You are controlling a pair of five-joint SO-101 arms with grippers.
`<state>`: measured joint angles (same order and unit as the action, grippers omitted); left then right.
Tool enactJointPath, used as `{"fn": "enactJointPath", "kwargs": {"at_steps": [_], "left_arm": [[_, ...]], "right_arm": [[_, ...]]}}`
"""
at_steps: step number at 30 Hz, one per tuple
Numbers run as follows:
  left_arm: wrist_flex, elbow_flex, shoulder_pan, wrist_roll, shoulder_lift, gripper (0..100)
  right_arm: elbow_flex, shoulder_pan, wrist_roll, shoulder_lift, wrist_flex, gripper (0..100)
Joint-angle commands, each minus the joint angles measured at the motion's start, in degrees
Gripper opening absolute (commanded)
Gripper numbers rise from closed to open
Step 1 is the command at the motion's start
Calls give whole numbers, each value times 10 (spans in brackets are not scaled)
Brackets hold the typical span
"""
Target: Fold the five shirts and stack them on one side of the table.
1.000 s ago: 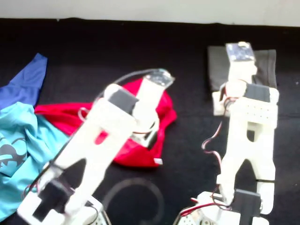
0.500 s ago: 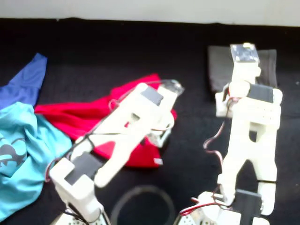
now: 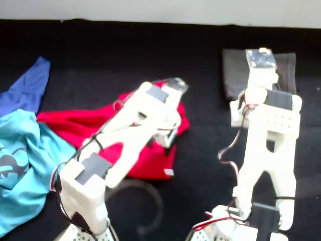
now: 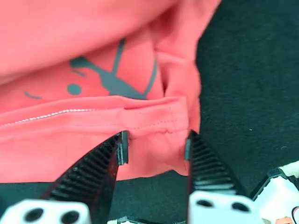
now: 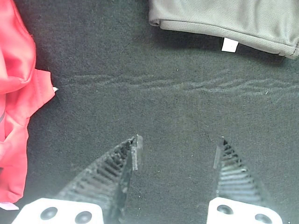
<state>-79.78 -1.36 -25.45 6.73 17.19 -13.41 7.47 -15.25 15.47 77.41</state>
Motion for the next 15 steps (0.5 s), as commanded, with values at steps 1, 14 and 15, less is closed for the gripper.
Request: {"fn": "enactJointPath", "kwargs": {"at_steps": [1, 14, 15], "left_arm": [[2, -1, 5, 1, -4, 178], [-18, 12, 15, 1, -12, 16], [-32, 20, 24, 2, -11, 11]], "right_arm": [[7, 6, -5, 16, 0, 245], [7, 7, -4, 15, 3, 245], [7, 5, -3, 15, 3, 245]]}}
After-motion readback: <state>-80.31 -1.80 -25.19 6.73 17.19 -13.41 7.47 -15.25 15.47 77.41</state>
